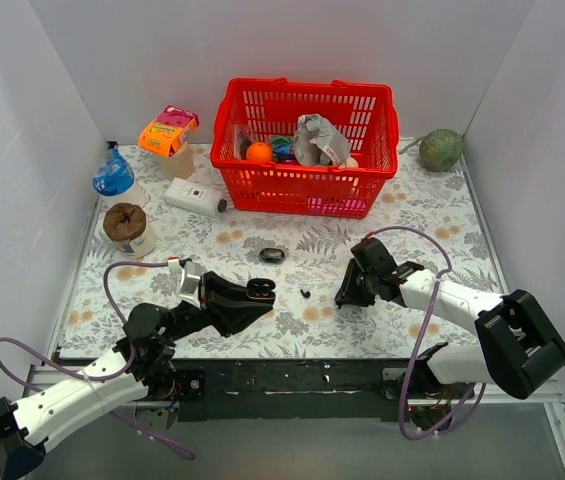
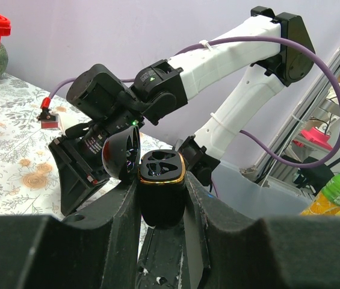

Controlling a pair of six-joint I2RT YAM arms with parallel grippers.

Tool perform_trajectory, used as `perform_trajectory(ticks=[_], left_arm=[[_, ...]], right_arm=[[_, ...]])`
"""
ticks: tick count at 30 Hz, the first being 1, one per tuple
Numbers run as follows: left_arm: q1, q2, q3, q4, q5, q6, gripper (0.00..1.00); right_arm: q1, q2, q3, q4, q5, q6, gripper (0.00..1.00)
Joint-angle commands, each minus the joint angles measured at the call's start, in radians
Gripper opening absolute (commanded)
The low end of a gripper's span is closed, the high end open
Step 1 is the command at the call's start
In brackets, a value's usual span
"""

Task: Insert the wireless bluetooth earbuds into the charging case
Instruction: Pick up the earbud from the center of the board.

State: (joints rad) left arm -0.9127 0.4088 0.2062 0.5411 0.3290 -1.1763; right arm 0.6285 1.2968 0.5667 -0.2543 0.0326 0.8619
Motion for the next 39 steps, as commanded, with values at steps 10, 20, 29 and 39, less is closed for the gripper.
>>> perform_trajectory(ticks=[10,20,29,39], left_arm=[[0.0,0.016,0.005,0.006,-0.008,-0.005,0.0],[0.0,0.019,0.009,0.0,-0.01,-0.005,0.0],[0.0,0.031,0.015,-0.006,-0.013,-0.013,0.0],[-0.002,0.061,0.015,0.016,-0.013,-0.023,0.0]], right_arm=[[0.0,0.027,0.002,-0.094,0.015,-0.072,0.42],[0.066,0.067,0.102,-0.184,0.066,-0.263,0.58],[0.1,0.088,0.131,-0.23,0.131,-0.339,0.49],[0.191,0.168,0.2,-0.247,0.171,-0.322,0.52]])
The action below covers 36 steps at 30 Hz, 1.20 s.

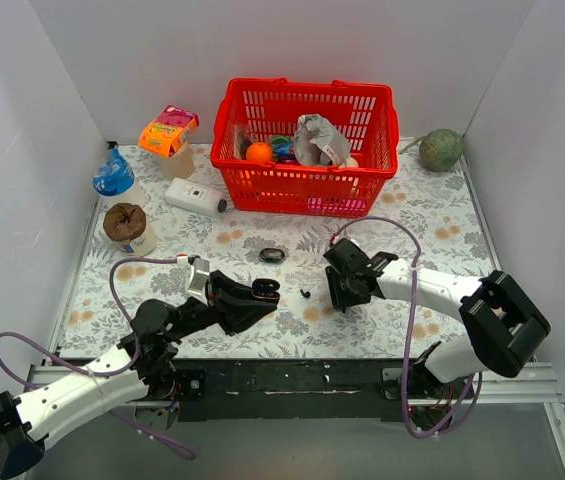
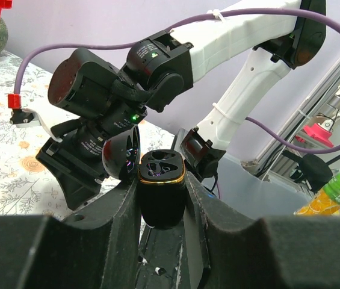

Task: Insert the wireless bluetooth earbuds into the charging case
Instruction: Pick up the earbud from the center of the board.

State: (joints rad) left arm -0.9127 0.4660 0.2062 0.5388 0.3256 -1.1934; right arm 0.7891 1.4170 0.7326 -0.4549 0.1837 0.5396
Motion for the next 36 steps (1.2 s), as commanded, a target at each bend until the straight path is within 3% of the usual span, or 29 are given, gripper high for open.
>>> perform_trajectory(ticks=[1,23,32,35,36], left_arm=[[-0.002,0.002,0.015,0.013,-0.01,-0.006,0.0],[-0.002,-0.021,0.012,-0.011,-0.013,-0.003,0.0],[-0.002,-0.013,0.018,-0.011,-0.011,-0.002,0.0],[-0.002,-0.009,0.021,-0.013,-0.011,0.0,0.0],[-0.002,-0.009,0.022,-0.014,-0.011,0.0,0.0]], right_arm=[[0.03,0.06,0.037,-0.048,0.02,0.002,0.52],[0.079,0.083,0.036,-0.047,0.031,0.039,0.4],[0.082,0.068,0.004,-0.034,0.025,0.045,0.29],[0.082,0.065,-0.005,-0.03,0.023,0.048,0.24],[0.082,0.063,-0.006,-0.027,0.029,0.049,0.17]])
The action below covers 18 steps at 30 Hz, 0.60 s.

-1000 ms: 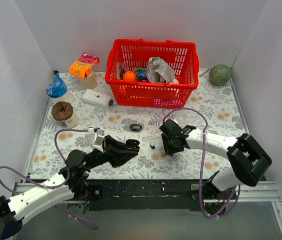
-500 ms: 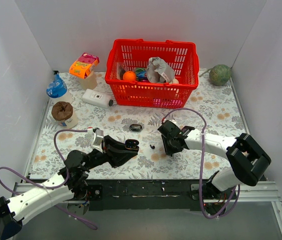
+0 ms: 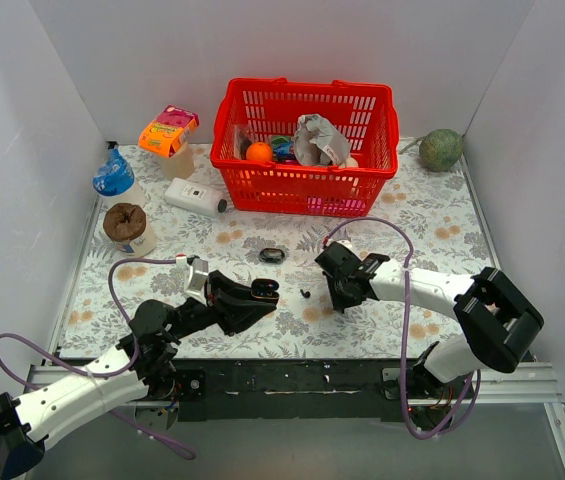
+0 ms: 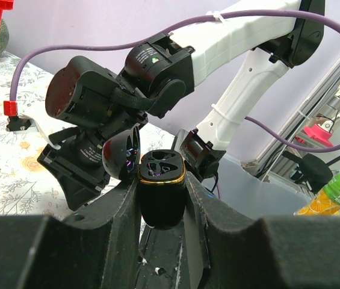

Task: Insert the wireless bluetooth earbuds into the charging case
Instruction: Pick up the earbud from the center of the board.

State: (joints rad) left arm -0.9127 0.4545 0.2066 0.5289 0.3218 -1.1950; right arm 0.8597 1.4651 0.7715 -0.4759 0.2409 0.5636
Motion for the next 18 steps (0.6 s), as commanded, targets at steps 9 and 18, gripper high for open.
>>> perform_trajectory(ticks=[9,18], left_arm=[[-0.002,0.015,0.034,0.017,-0.032,0.035,0.0],[-0.002,0.13,0.122,0.166,-0.127,0.219,0.0]], right_arm=[[0.012,-0.285,0.037,0.051,0.054,-0.05,0.01],[0.024,-0.495,0.264,0.071,-0.095,-0.266,0.01]])
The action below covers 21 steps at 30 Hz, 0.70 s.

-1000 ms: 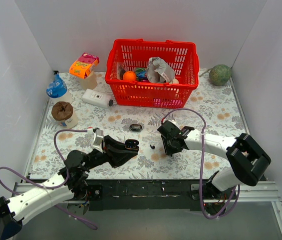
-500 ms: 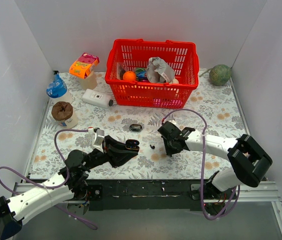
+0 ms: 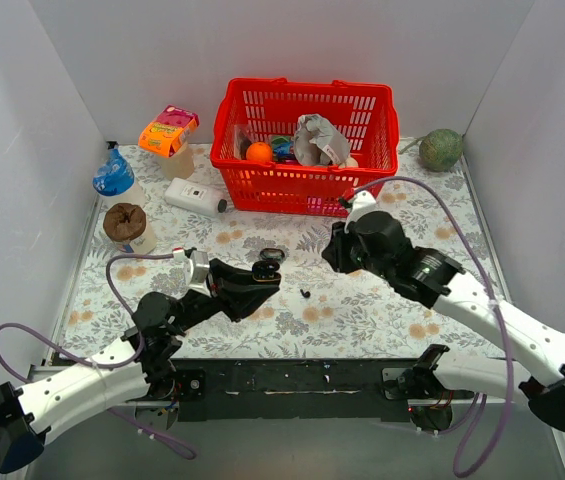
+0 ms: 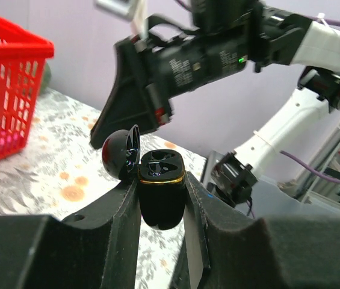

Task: Insert the wireless bluetooth earbuds into the charging case
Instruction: Pick up the earbud from the center of the board, then place the earbud in the charging case.

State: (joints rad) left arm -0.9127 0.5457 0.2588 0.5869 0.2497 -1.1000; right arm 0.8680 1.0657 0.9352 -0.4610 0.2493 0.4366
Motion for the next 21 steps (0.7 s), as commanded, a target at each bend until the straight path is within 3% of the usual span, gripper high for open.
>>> perform_trajectory(ticks=[1,6,15,21], left_arm=[[-0.002,0.069,0.079,0.132,-0.056,0.174,0.0],[-0.002,0.184,0.129,0.247,-0.035,0.281,0.0],[-0.002,0.411,0.122,0.612,0.011,0.368,0.0],[-0.002,0.548,0.236,0.688,0.071,0.387,0.0]], right_arm=[[0.019,-0.119,0.115,0.103,-0.148,-0.168,0.01],[0.026,-0.223,0.154,0.197,-0.333,-0.249,0.01],[0.034,-0.225,0.26,0.269,-0.452,-0.233,0.01],[0.035,-0.165,0.336,0.283,-0.481,-0.242,0.01]])
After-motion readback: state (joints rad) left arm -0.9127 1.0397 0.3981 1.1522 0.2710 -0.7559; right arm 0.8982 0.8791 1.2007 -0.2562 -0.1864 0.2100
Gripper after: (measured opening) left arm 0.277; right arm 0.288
